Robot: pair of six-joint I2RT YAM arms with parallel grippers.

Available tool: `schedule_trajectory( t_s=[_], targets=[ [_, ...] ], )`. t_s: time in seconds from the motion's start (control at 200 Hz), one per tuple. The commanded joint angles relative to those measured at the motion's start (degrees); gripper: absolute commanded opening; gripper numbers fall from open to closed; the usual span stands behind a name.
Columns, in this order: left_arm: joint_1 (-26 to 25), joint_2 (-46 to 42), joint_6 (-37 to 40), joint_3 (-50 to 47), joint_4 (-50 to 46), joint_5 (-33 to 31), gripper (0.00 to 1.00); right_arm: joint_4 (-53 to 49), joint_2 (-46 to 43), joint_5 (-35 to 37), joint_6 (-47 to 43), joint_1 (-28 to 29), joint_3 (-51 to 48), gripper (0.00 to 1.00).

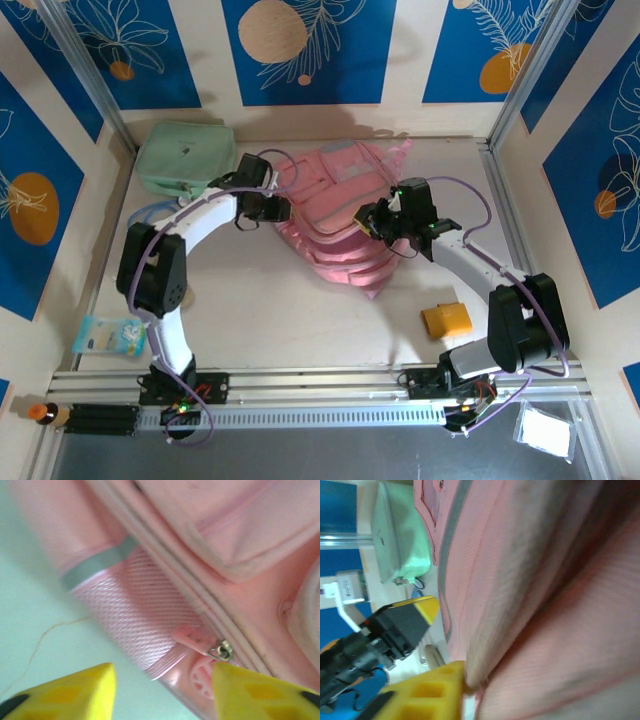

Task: Pack the student bag
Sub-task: Unzip the student bag at the top-center of the table, then pick up the glasses case from the middle-left of the table.

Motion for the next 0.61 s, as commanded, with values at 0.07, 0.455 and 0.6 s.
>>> schedule_trajectory(
  t_s=[0.07,0.455,0.6],
  targets=[
    [2.7,-13.6,-7.1,-10.8,-0.1,-12.3,0.76,-9.4,-1.9,9.2,-4.3,1.2,3.5,0.58],
    [17.1,-30.0,-17.3,-32.2,-2.6,-17.7,1.00,-20.5,-7.9,30.1,-4.9,2.6,1.8,0.91],
    [23.6,-30.2,-18.3,-34.2,-3.6,-16.3,1.00,-21.3,-9.1,32.3,-6.5,3.1,2.3,0.96]
  ],
)
